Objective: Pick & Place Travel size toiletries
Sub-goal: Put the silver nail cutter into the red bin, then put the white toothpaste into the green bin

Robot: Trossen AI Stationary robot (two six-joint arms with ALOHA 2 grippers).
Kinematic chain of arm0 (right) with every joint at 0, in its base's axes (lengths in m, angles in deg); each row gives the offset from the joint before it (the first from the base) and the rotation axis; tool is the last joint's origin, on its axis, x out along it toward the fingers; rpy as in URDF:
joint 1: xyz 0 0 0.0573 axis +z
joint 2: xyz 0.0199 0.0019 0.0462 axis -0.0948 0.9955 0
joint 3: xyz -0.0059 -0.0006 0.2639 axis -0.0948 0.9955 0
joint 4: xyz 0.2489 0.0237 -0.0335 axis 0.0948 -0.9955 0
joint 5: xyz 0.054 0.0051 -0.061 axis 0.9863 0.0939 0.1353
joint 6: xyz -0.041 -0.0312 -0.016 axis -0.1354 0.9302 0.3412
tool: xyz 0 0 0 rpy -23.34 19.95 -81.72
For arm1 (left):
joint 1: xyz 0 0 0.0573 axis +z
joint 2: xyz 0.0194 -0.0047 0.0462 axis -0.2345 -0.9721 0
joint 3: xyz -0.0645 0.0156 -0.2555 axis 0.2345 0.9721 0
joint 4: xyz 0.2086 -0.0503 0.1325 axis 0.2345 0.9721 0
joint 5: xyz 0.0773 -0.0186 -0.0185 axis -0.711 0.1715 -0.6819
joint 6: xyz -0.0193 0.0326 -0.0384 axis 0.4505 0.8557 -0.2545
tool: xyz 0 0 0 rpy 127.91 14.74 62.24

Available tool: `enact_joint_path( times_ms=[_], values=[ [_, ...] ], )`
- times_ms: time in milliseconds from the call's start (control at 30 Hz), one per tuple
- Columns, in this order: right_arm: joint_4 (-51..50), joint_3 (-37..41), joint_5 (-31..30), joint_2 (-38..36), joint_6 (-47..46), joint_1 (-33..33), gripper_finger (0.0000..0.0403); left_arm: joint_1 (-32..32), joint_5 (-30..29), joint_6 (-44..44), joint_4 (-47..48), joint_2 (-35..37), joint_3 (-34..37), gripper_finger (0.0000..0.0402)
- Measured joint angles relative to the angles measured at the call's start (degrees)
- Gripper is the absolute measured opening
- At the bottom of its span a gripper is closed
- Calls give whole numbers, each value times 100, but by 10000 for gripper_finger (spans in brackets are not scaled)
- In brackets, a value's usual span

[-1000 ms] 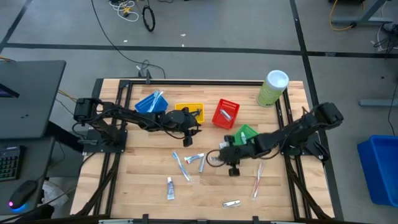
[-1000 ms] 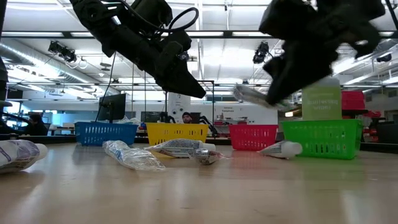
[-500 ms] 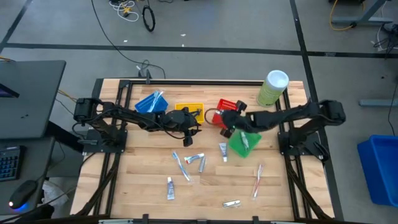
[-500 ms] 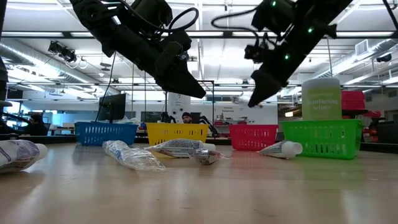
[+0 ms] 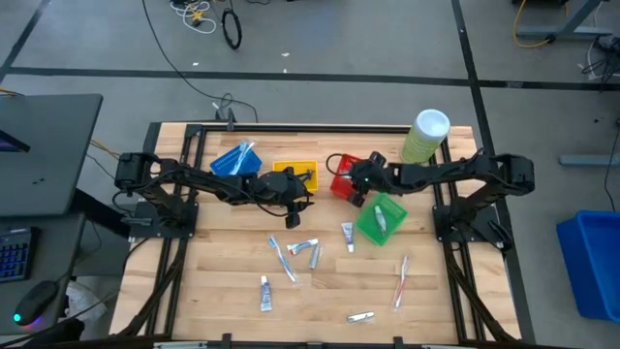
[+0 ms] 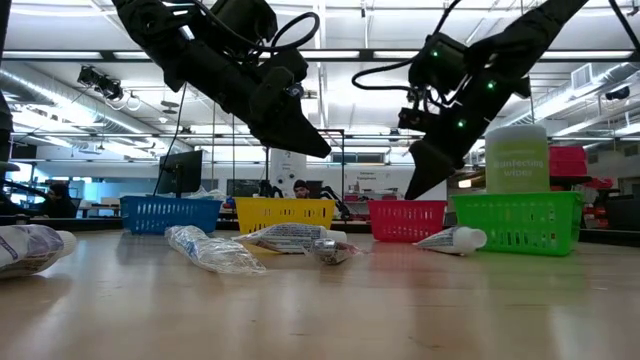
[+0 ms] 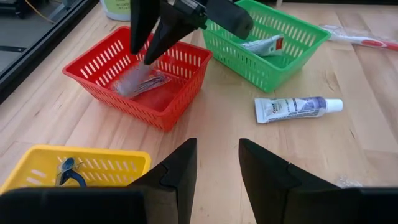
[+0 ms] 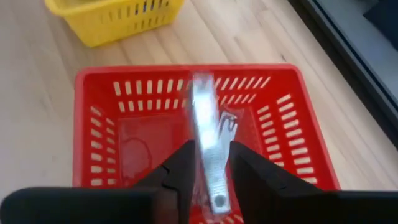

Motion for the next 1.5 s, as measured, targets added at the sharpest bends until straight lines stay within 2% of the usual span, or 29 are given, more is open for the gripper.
enact_joint_path(
  times_ms=[300, 400, 600, 733, 867, 1100, 1200, 1333, 1500],
  values=[
    [318, 58, 126, -11, 40, -75, 165, 0, -2, 0, 0, 0, 0, 126],
    [512, 55, 471, -11, 80, 80, 176, 0, -2, 1, 0, 0, 0, 126],
    [555, -249, 497, -247, 217, 656, 178, 0, -2, 0, -2, 0, 0, 126],
    [526, -387, 1123, -349, 158, 1037, 171, 0, -2, 0, -2, 0, 0, 126],
    [341, -388, 1885, -350, -472, 1419, 177, 0, 0, -78, -2, 0, 0, 126],
    [-377, -327, 2103, -350, -982, 2106, 211, 0, 0, -237, -4, 0, 0, 126],
    [-384, -212, 2099, -350, -737, 2388, 219, 0, 0, -296, -4, 0, 0, 126],
    [-386, -109, 2143, -302, 85, 2694, 222, 0, -1, -352, -8, 0, 0, 126],
    [-361, -93, 2112, -113, 425, 2760, 216, 0, 0, -475, -46, 0, 0, 126]
  ],
)
